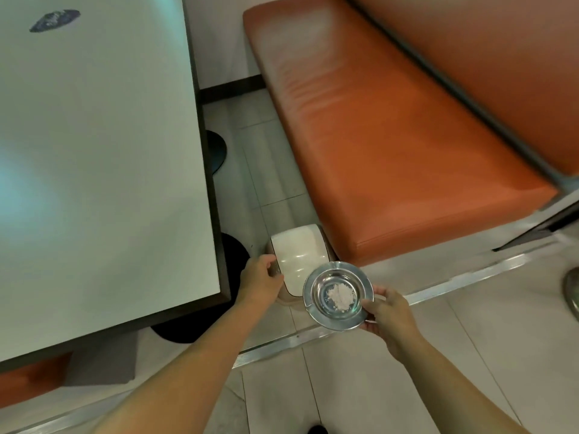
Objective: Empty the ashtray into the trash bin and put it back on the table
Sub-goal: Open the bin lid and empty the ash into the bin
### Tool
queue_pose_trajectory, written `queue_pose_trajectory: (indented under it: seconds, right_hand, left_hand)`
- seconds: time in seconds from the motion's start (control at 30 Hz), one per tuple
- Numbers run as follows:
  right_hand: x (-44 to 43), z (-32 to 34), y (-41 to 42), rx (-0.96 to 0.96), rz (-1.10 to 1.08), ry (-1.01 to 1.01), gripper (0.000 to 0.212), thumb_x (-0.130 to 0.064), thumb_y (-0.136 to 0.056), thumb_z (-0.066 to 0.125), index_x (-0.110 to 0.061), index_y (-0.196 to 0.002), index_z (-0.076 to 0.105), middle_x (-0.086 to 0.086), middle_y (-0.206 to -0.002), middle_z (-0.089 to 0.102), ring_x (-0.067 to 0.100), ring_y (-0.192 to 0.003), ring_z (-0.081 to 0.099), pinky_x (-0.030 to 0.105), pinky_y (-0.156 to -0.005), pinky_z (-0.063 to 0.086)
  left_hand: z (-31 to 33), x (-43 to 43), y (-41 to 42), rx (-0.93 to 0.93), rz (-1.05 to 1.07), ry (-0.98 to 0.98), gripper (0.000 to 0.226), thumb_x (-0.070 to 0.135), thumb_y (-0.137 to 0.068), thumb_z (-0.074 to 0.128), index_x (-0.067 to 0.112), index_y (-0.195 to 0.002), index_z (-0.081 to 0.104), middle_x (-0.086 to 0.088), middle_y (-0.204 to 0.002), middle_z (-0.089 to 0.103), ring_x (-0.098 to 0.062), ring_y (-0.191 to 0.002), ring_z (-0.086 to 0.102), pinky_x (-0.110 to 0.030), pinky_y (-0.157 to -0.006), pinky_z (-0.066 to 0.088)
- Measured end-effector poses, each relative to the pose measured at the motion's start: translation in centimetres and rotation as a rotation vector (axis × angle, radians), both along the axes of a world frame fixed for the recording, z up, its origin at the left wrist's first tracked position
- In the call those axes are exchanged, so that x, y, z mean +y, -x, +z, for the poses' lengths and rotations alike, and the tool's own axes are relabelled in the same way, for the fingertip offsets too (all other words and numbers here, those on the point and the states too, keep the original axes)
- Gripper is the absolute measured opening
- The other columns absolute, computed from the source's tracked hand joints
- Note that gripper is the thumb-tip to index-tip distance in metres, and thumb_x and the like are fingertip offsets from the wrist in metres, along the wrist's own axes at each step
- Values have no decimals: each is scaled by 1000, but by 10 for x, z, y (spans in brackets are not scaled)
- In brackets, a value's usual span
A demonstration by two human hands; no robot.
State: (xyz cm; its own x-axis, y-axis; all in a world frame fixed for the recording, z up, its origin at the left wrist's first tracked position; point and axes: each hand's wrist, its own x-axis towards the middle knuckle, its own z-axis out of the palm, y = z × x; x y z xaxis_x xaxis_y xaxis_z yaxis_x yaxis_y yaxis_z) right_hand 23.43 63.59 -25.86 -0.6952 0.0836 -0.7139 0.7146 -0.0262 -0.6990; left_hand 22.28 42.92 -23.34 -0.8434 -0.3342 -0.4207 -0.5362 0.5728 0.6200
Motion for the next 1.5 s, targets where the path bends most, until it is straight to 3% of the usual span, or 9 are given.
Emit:
queue_pose_trajectory:
  seconds: [0.1,0.3,0.73,0.93,1.07,1.17,1.27,1.33,1.5]
  right_hand:
    - [-6,-32,7,-15,21,0,22,5,-85,49,-7,-103,50,25,-103,60,32,-84,59,47,-76,54]
    - [-15,-100,27,-28,58,27,25,5,-83,50,-6,-106,51,19,-97,61,25,-74,61,34,-57,55]
    - [-35,-163,65,-62,27,37,23,5,-80,53,-10,-97,50,24,-108,61,36,-95,64,32,-53,54]
    - [-57,-175,83,-1,72,31,24,9,-79,49,-2,-99,56,17,-88,58,34,-84,60,48,-73,57]
    - [-70,-184,94,13,120,25,16,9,-78,53,-5,-87,53,17,-86,57,33,-81,59,43,-63,57]
    - [-81,-196,101,98,250,-173,15,-1,-80,55,-3,-95,56,20,-96,63,35,-96,62,45,-82,55]
    - [-87,-202,104,167,389,-382,22,-8,-83,51,-8,-105,55,13,-105,66,26,-100,59,11,-73,29]
    - [-89,-204,106,245,502,-519,22,-11,-85,47,-11,-106,53,12,-105,65,24,-102,55,19,-64,13]
    - [-91,-199,108,607,1049,-796,24,0,-81,42,-12,-102,46,16,-93,58,32,-84,52,35,-63,35]
  left_hand:
    - [-27,-4,12,-21,26,50,52,13,-79,61,10,-129,46,-17,-128,47,-30,-119,46,-36,-102,38]
    - [-86,-2,40,-7,83,34,68,13,-74,67,8,-135,36,-19,-134,41,-33,-122,43,-42,-106,37]
    - [-145,-12,88,97,191,-3,77,13,-70,72,11,-136,32,-16,-139,43,-31,-130,38,-37,-103,35]
    - [-153,-21,97,258,282,-128,48,5,-74,65,10,-120,53,-7,-107,65,-20,-94,59,-31,-86,46]
    - [-158,-33,95,289,245,-125,29,9,-75,67,7,-104,63,-6,-93,67,-18,-84,62,-23,-74,46]
    - [-160,-39,94,305,191,-136,25,7,-73,70,7,-96,64,4,-77,64,-7,-70,59,-6,-58,47]
    - [-161,-43,93,317,153,-140,18,8,-71,71,12,-87,64,8,-72,62,-3,-65,57,1,-50,43]
    - [-161,-44,91,331,133,-129,16,9,-71,72,19,-77,62,10,-70,62,-1,-62,56,1,-49,42]
    - [-163,-46,88,366,109,-182,20,6,-71,71,24,-73,61,9,-71,64,-2,-63,58,0,-52,44]
